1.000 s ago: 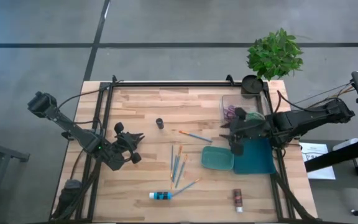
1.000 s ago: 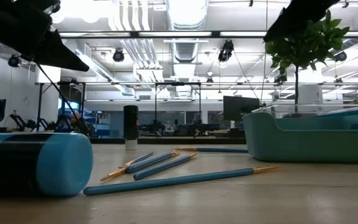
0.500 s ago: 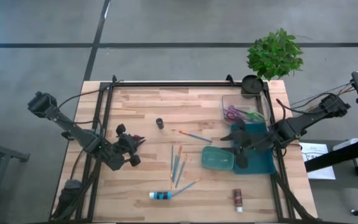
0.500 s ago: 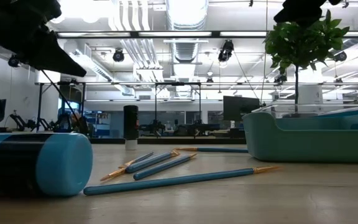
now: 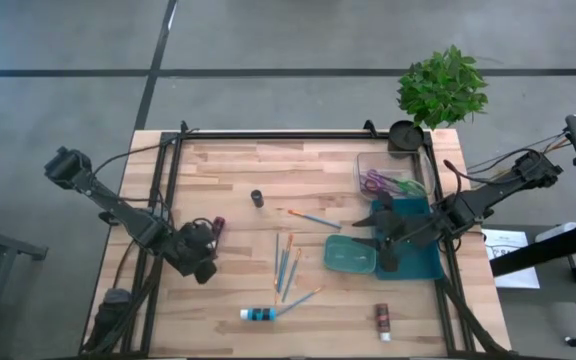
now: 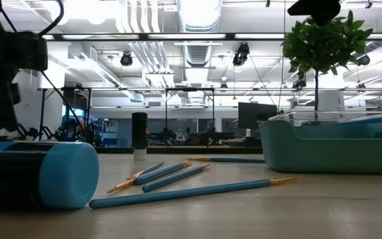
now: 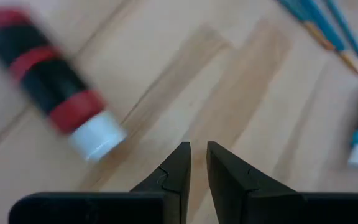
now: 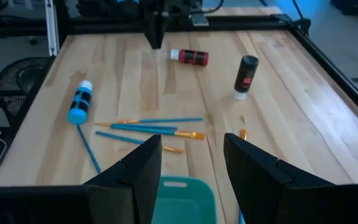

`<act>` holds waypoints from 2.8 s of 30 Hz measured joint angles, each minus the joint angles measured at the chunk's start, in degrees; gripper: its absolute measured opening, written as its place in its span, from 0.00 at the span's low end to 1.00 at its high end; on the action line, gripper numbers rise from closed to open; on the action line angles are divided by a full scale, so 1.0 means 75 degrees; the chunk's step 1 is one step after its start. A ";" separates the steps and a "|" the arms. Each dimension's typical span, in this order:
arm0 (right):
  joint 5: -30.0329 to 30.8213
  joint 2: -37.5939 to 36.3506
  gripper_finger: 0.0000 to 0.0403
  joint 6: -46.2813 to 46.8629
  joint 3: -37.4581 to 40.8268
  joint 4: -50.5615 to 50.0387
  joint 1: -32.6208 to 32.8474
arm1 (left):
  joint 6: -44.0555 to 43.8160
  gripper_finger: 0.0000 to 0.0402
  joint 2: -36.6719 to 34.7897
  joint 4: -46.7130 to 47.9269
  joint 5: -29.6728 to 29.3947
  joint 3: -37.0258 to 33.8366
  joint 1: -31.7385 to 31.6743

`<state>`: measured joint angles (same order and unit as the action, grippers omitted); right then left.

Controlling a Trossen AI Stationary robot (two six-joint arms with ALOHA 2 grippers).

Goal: Pick & Place Paint Supplies
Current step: Put the red paint bottle into the green bin

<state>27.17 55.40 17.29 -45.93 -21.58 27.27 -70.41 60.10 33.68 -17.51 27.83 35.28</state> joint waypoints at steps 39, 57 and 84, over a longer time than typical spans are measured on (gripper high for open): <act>-0.0025 0.0000 0.42 -0.0554 -0.0050 0.0183 0.0000 | -0.1596 0.15 0.0157 0.0856 -0.1331 -0.0420 -0.0057; -0.0025 -0.0003 0.42 -0.0581 -0.0050 0.0181 0.0000 | -0.1579 0.15 0.0154 0.0933 -0.1896 -0.0571 -0.0074; -0.0068 0.0000 0.42 -0.0667 -0.0047 0.0297 0.0000 | 0.3876 0.67 0.0152 0.0036 -0.1503 0.0500 -0.2460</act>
<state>26.66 55.40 12.28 -46.28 -19.35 27.27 -41.34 61.23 33.95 -28.78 31.59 16.83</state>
